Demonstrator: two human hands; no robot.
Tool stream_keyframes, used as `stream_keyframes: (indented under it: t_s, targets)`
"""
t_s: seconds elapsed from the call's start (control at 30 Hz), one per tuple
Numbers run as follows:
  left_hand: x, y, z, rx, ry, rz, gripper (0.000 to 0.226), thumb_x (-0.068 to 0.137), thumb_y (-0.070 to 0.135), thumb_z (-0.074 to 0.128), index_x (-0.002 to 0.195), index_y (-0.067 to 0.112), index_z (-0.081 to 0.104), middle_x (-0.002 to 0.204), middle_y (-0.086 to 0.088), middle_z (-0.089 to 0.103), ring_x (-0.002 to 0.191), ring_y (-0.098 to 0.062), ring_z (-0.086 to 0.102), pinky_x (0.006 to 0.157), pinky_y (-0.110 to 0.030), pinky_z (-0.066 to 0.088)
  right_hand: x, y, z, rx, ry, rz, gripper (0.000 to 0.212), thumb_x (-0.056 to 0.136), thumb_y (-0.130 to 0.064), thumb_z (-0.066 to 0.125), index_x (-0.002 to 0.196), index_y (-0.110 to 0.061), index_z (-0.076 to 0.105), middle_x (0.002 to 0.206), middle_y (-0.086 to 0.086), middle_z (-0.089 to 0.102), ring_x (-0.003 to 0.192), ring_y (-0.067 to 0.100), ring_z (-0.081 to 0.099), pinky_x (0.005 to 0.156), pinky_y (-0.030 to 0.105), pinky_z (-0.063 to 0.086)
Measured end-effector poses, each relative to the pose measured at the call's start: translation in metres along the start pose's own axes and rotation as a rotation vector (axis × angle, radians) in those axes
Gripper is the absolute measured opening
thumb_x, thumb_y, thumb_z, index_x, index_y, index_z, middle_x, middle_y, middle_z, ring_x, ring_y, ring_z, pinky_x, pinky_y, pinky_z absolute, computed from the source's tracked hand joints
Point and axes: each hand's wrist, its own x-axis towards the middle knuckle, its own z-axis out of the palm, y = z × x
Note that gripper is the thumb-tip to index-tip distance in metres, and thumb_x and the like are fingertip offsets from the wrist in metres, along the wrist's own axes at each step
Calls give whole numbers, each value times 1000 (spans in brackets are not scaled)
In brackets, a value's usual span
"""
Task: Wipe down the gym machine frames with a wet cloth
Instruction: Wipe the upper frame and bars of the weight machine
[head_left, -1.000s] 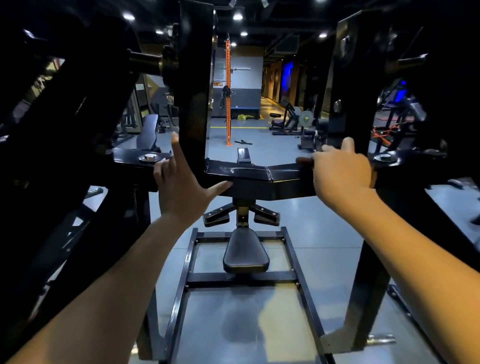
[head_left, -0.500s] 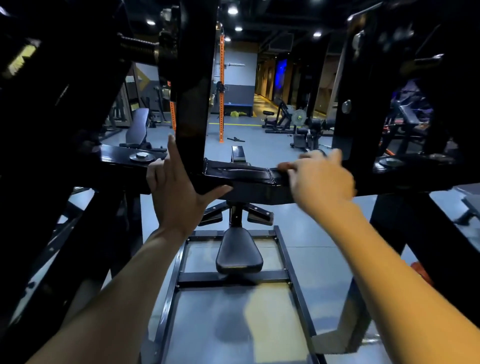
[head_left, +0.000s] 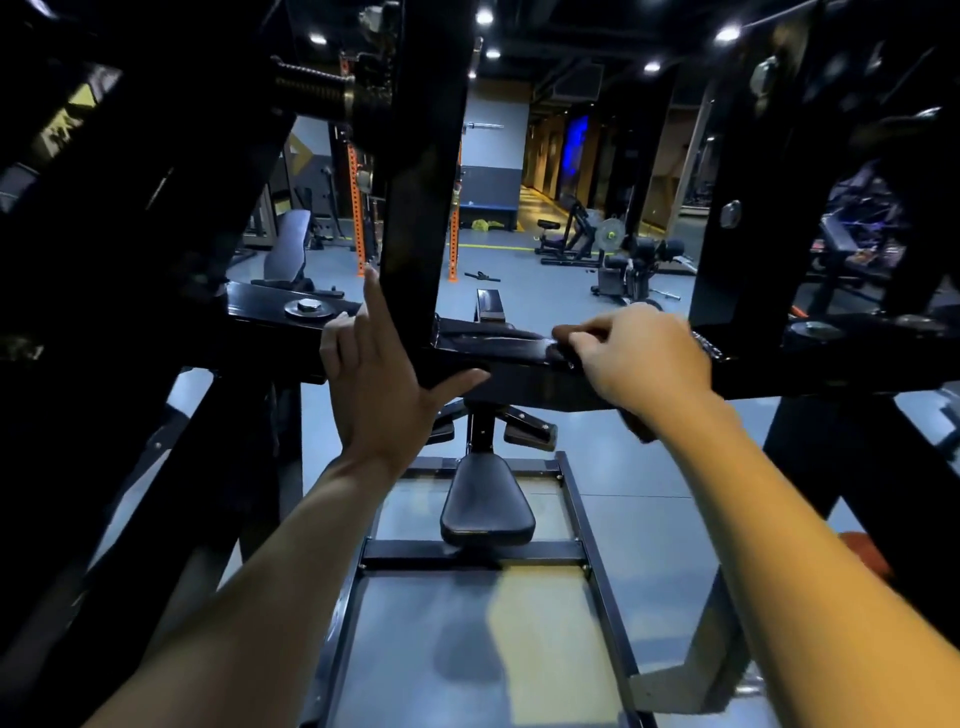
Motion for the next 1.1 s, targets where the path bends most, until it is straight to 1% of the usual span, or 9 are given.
stream_keyframes:
  t_s: [0.1,0.23,0.43,0.53,0.7,0.87,0.93,1.0,1.1]
  targets:
    - [0,1,1,31,13,7,131,77,94,40,160,-2,9,137,-19,50,123,-37,44,114,-48,26,-7,-58,32,171,-71,-237,44,99,-53,39,114,-31,74,95,3,64,110,36,58,81,45,57]
    - [2,3,-2,6,74,5,120,85,90,29,157,-5,17,129,-21,56,120,-38,48,112,-47,28,-19,-73,41,75,-41,-486,43,102,-51,37,120,-34,72,121,-3,63,119,31,47,85,51,55]
    - [0,0,4,74,36,23,137,72,95,48,160,-1,5,130,-21,52,119,-38,44,114,-53,29,1,6,-7,-273,27,29,37,106,-36,40,128,-20,65,124,11,59,125,36,45,85,47,55]
    - [1,1,2,66,24,13,136,73,96,43,160,-2,7,131,-20,53,119,-38,45,114,-51,29,-6,-55,15,-196,-48,-117,31,106,-28,43,123,-14,64,116,14,60,125,36,44,83,47,50]
    - [0,0,1,17,74,24,127,78,87,53,159,-1,12,131,-19,55,121,-37,46,113,-48,28,-18,-75,28,-103,-79,-415,30,106,-38,43,127,-38,65,113,-1,59,119,33,44,71,38,41]
    - [0,2,5,95,75,19,134,73,94,48,159,-2,9,131,-21,53,120,-38,45,115,-50,29,2,18,-8,-120,-20,21,37,107,-37,36,129,-35,66,120,8,64,125,35,44,72,39,42]
    - [-1,2,4,131,60,13,134,74,95,43,159,-3,9,133,-22,52,122,-39,45,117,-49,26,9,8,-4,-64,-31,51,37,106,-37,37,122,-28,70,108,9,66,112,32,53,71,35,44]
    - [-1,3,5,139,61,16,131,77,94,38,159,-5,10,134,-23,52,123,-39,46,117,-47,24,3,-37,19,29,-52,-107,40,106,-40,37,116,-23,71,94,6,64,96,29,58,72,36,52]
    - [0,4,3,95,101,21,108,94,79,29,158,-8,16,132,-23,54,123,-39,48,118,-47,27,-7,-88,54,147,-63,-438,43,101,-46,35,112,-29,73,100,2,66,103,34,54,80,46,55]
